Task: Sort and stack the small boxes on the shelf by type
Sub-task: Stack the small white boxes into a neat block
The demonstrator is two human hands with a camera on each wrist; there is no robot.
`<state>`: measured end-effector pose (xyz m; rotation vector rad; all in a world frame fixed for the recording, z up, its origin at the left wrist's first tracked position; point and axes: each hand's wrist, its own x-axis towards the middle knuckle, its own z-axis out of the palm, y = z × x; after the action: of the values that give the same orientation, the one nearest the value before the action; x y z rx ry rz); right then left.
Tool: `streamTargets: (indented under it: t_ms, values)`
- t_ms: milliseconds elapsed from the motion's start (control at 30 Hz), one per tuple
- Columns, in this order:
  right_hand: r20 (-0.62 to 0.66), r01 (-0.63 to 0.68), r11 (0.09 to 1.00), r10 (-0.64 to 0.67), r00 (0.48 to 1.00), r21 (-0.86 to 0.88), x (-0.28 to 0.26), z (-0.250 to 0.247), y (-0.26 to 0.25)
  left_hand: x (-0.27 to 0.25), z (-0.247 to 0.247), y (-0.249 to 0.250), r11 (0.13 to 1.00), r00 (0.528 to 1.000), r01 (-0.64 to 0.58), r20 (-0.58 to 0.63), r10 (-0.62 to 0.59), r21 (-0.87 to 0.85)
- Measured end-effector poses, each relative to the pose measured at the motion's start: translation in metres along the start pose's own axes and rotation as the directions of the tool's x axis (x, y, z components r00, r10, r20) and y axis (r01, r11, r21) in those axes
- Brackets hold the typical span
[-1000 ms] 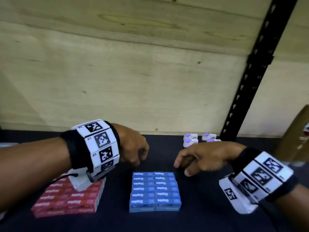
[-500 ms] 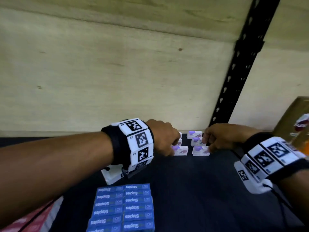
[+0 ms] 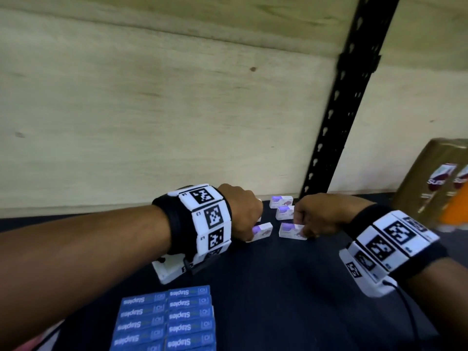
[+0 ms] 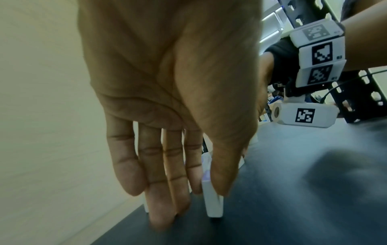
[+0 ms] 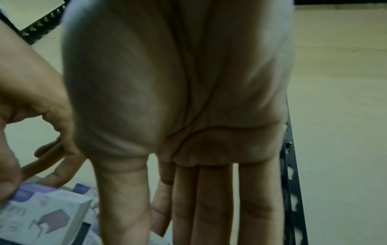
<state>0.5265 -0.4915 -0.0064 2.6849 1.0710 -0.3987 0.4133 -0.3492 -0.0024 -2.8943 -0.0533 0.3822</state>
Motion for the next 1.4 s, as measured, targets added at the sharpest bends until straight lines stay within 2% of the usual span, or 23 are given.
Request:
streamTargets:
  t_ms: [100, 267, 400, 967, 1400]
  values:
    - [0.071, 0.027, 1.000, -0.026, 0.997, -0.011, -0.016, 0.001, -0.003, -0.010, 0.001, 0.004, 0.996, 0.998, -0.042, 0.039, 0.045, -0.083]
    - [0.120, 0.047, 0.999, -0.047, 0.992, -0.002, -0.047, 0.005, -0.009, -0.030, 0.002, 0.021, 0.975, 0.988, -0.123, 0.070, 0.138, -0.183]
    - [0.154, 0.075, 0.997, -0.076, 0.985, 0.008, -0.070, 0.012, -0.011, -0.044, 0.003, 0.032, 0.959, 0.982, -0.141, 0.086, 0.167, -0.247]
    - [0.212, 0.062, 0.978, -0.105, 0.972, 0.198, -0.125, 0.031, -0.004, -0.079, 0.002, 0.059, 0.945, 0.964, -0.217, 0.098, 0.247, -0.243]
    - [0.178, 0.075, 0.977, -0.112, 0.978, 0.202, -0.133, 0.033, -0.004, -0.076, -0.001, 0.065, 0.949, 0.962, -0.229, 0.097, 0.254, -0.216]
